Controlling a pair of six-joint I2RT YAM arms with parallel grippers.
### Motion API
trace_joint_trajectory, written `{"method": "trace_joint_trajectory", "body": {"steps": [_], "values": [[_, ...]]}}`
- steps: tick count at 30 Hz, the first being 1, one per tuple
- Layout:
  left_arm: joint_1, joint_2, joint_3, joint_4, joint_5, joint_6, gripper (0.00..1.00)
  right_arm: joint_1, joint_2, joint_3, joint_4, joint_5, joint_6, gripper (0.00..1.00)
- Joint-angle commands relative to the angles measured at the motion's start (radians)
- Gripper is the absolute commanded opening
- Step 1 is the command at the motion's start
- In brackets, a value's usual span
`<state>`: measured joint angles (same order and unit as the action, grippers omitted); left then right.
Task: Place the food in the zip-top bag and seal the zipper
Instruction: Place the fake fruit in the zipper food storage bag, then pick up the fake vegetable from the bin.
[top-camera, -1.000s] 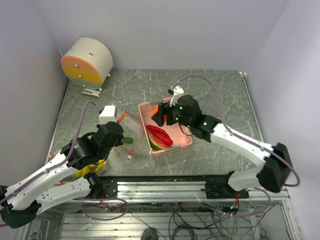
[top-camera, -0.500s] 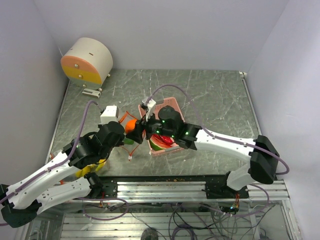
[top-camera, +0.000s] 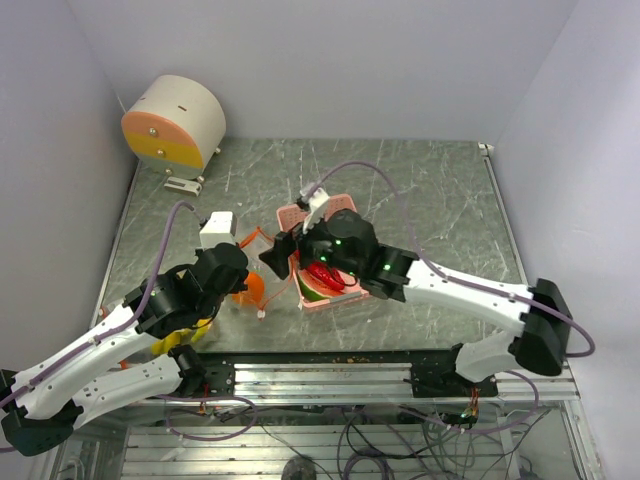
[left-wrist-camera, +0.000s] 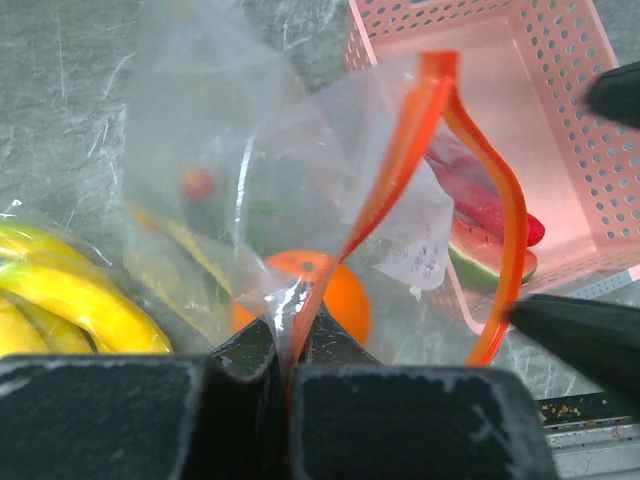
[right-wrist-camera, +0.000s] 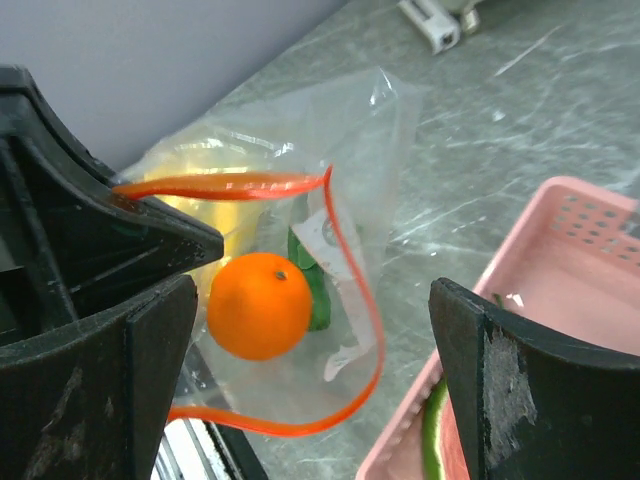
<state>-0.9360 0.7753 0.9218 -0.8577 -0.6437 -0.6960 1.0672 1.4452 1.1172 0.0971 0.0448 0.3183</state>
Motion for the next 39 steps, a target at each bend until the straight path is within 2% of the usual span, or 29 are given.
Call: {"method": "trace_joint_trajectory", "body": {"steps": [1,5,8,15,18,23,33,35,39], "values": [[-0.001,-0.006,-0.003,0.007,0.005,-0.004,0.07,0.003,-0.13,-0.05,-0.059,0.163,-0.02,1.0],[-0.001,-0.009,0.006,-0.009,-0.003,-0.002,0.07,-0.019,-0.169,-0.081,-0.176,0.352,0.015,1.0],[-0.001,-0.013,0.014,-0.023,-0.01,0.0,0.07,-0.062,-0.151,-0.086,-0.263,0.38,0.045,0.98],[-0.001,-0.023,0.013,-0.038,-0.02,-0.003,0.07,-0.201,-0.013,-0.099,-0.326,0.292,0.13,0.92],[-0.001,-0.026,0.007,-0.042,-0.025,-0.003,0.07,-0.222,0.064,-0.104,-0.297,0.231,0.107,0.82],[0.0,-0.031,0.007,-0.048,-0.028,-0.007,0.07,-0.223,0.214,-0.061,-0.289,0.093,0.041,0.71],[-0.001,-0.049,-0.008,-0.043,-0.023,-0.011,0.07,-0.222,0.353,-0.058,-0.227,0.096,0.011,0.7],[0.0,-0.043,-0.001,-0.057,-0.023,-0.017,0.07,-0.223,0.372,-0.061,-0.211,0.102,0.012,0.62],[0.0,-0.041,0.002,-0.065,-0.024,-0.019,0.07,-0.223,0.381,-0.063,-0.213,0.126,0.013,0.35]]}}
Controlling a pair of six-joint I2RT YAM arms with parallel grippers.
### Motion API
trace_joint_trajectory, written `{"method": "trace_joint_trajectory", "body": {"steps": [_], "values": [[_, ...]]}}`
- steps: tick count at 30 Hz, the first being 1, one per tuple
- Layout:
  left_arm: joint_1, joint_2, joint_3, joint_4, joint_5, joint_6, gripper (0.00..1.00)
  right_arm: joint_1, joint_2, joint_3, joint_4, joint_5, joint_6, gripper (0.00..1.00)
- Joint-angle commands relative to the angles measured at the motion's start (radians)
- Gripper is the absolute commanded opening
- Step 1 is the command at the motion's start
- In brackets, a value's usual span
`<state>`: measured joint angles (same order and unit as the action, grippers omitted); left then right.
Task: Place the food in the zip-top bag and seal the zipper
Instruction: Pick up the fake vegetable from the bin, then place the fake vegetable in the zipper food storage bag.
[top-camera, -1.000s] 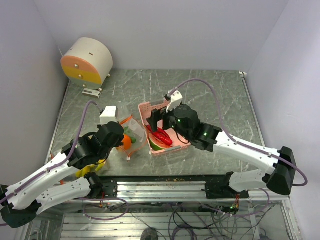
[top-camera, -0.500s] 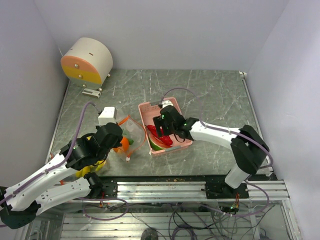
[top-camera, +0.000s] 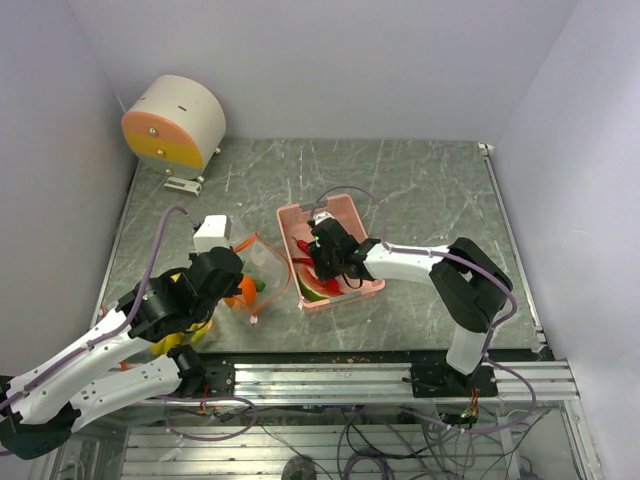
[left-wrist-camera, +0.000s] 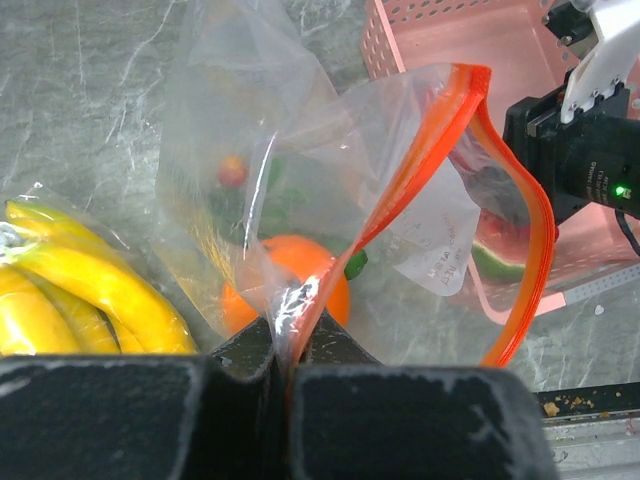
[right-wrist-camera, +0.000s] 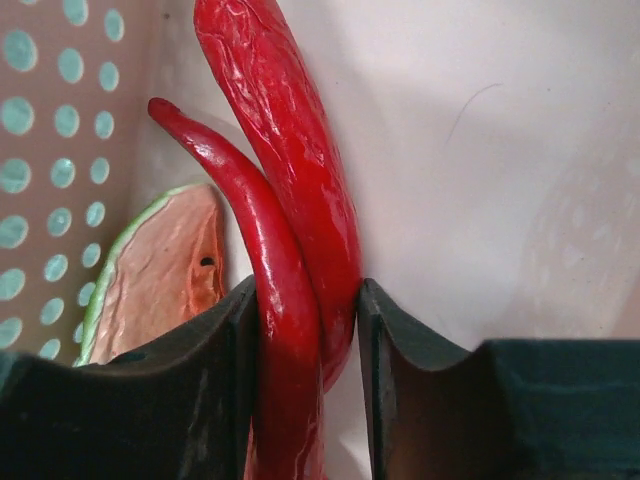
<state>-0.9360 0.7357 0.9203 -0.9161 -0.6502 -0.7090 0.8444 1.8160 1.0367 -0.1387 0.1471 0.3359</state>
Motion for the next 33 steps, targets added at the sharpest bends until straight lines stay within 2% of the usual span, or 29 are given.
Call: {"method": "trace_joint_trajectory", "body": {"steps": [1,3,5,12,18,21,24,27,33], "values": [[-0.001,-0.003,0.003,-0.006,-0.017,-0.007,0.07,0.0,0.001,0.015,0.02,0.033,-0.003,0.24],[-0.001,-0.004,0.001,0.001,-0.017,-0.006,0.07,-0.001,-0.028,0.008,0.017,0.05,-0.001,0.07],[-0.001,-0.003,-0.001,0.01,-0.014,-0.002,0.07,0.001,-0.07,0.003,0.008,0.078,0.001,0.0],[-0.001,0.017,-0.003,0.011,-0.005,-0.01,0.07,0.0,-0.309,-0.021,-0.019,0.116,0.008,0.0],[-0.001,0.01,-0.009,0.018,-0.002,-0.009,0.07,-0.001,-0.502,-0.061,0.009,0.055,0.008,0.0],[0.0,0.012,-0.013,0.023,-0.002,-0.01,0.07,0.004,-0.617,-0.121,0.157,-0.172,0.03,0.0],[-0.001,0.016,-0.019,0.033,0.001,-0.009,0.07,0.038,-0.645,-0.165,0.296,-0.292,0.086,0.0],[-0.001,0.024,-0.028,0.043,0.007,-0.008,0.07,0.108,-0.629,-0.181,0.41,-0.299,0.112,0.0],[-0.001,0.036,-0.029,0.057,0.016,-0.008,0.07,0.186,-0.567,-0.244,0.693,-0.177,0.262,0.0]]}}
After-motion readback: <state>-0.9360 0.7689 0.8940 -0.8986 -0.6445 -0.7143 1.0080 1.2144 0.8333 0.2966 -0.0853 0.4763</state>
